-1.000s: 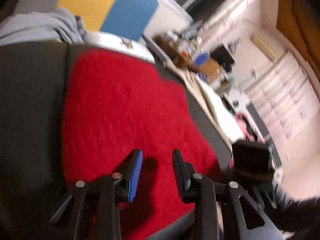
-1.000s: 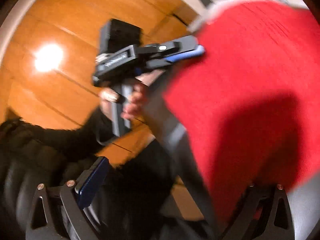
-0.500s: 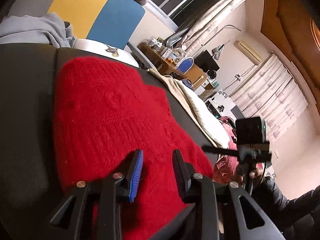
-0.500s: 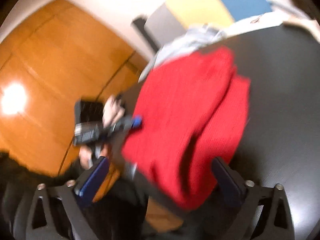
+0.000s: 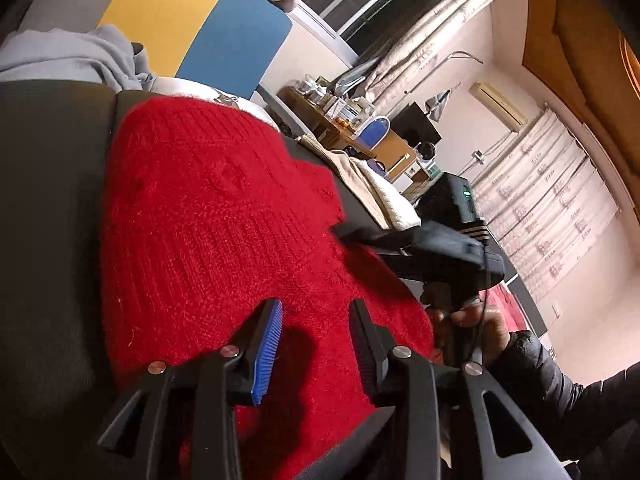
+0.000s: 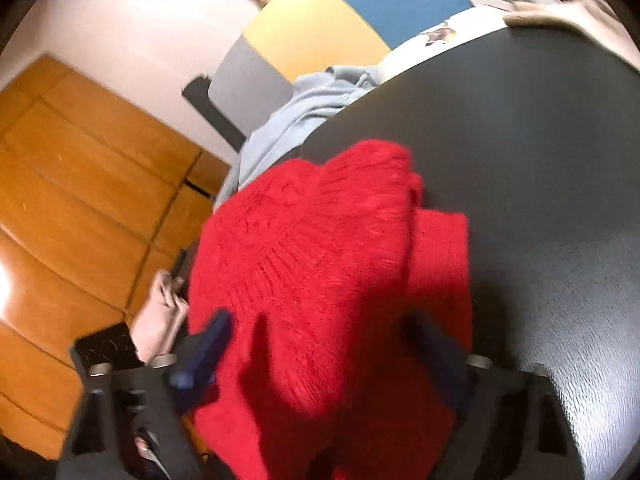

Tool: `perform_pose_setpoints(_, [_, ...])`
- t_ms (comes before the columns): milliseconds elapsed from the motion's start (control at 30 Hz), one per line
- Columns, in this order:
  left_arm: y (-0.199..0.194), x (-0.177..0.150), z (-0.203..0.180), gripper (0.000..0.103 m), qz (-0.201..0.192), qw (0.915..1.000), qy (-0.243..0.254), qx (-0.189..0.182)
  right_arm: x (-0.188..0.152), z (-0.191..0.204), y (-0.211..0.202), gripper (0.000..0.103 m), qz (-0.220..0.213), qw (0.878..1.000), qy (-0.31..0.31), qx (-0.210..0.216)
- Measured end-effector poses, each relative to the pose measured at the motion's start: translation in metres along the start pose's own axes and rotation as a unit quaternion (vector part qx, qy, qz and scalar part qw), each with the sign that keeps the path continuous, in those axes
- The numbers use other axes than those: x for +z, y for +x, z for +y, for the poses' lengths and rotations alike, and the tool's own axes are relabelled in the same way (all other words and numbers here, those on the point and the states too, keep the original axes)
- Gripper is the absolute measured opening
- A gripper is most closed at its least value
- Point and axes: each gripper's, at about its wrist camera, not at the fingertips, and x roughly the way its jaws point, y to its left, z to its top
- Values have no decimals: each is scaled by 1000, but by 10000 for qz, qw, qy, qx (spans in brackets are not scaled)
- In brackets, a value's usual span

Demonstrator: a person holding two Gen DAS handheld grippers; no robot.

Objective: Fold clothes

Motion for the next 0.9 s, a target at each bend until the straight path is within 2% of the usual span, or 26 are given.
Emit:
perform_pose_setpoints(67, [-1, -1, -3, 36, -30, 10000, 2, 56, 2, 6, 8, 52, 95, 9991, -214, -343])
perform_pose_setpoints(133, [-6, -2, -5, 39, -65, 10000, 28, 44, 6, 19, 1, 37, 33, 9973, -489, -548])
perform_pose_setpoints(167, [-8, -2, -6, 41, -82, 10000, 37, 37, 8, 29, -10, 24, -109, 9956, -680, -630])
perform_pose_setpoints(200, [-10, -4, -6, 41, -84, 9999, 18, 72, 9, 40, -21, 16, -251, 9933, -871, -711])
perform_pose_setpoints(233, [-13, -6, -4, 41, -123, 9999, -50, 90, 8, 45, -28, 16, -336, 9900, -1035, -901])
perform_pose_setpoints(333, [-27, -12, 4, 41, -280, 9991, -286, 138, 1, 41, -38, 16, -383, 9713, -1426, -1863])
perform_pose_setpoints(367, [-34, -15, 9, 41, -382, 9982, -419, 178, -3, 33, -36, 16, -280, 9673, -1417, -2084])
perform_pose_setpoints(400, [-41, -17, 14, 41, -459, 9972, -541, 230, -10, 16, -27, 16, -50, 9694, -1218, -2131])
perform_pose_setpoints(433, [-48, -19, 20, 42, -517, 9960, -672, 282, -16, 1, -24, 16, 57, 9750, -983, -1991])
perform_pose_setpoints(500, [-64, -24, 34, 43, -608, 9932, -905, 404, -26, -19, -28, 19, 26, 9887, -494, -1417])
perform_pose_setpoints(533, [-71, -26, 41, 45, -654, 9915, -1023, 467, -28, -26, -33, 19, -46, 9936, -266, -1094])
perform_pose_setpoints(567, [-77, -29, 50, 45, -696, 9893, -1154, 560, -29, -30, -40, 23, -187, 9971, -60, -730])
perform_pose_setpoints(600, [-82, -33, 58, 45, -736, 9868, -1287, 649, -29, -31, -47, 39, -304, 9986, 75, -417])
perform_pose_setpoints(633, [-85, -36, 66, 46, -754, 9842, -1445, 697, -28, -30, -51, 48, -390, 9990, 123, -167])
perform_pose_setpoints(667, [-87, -40, 73, 46, -763, 9813, -1610, 730, -27, -29, -56, 62, -476, 9987, 170, 82])
perform_pose_setpoints(700, [-87, -43, 75, 46, -761, 9804, -1655, 746, -26, -28, -58, 70, -515, 9980, 210, 301])
perform_pose_setpoints(767, [-87, -50, 80, 46, -757, 9786, -1746, 777, -23, -25, -56, 71, -468, 9966, 253, 628])
perform_pose_setpoints(900, [-83, -58, 80, 46, -689, 9796, -1720, 777, -17, -20, -43, 72, -348, 9952, 441, 799])
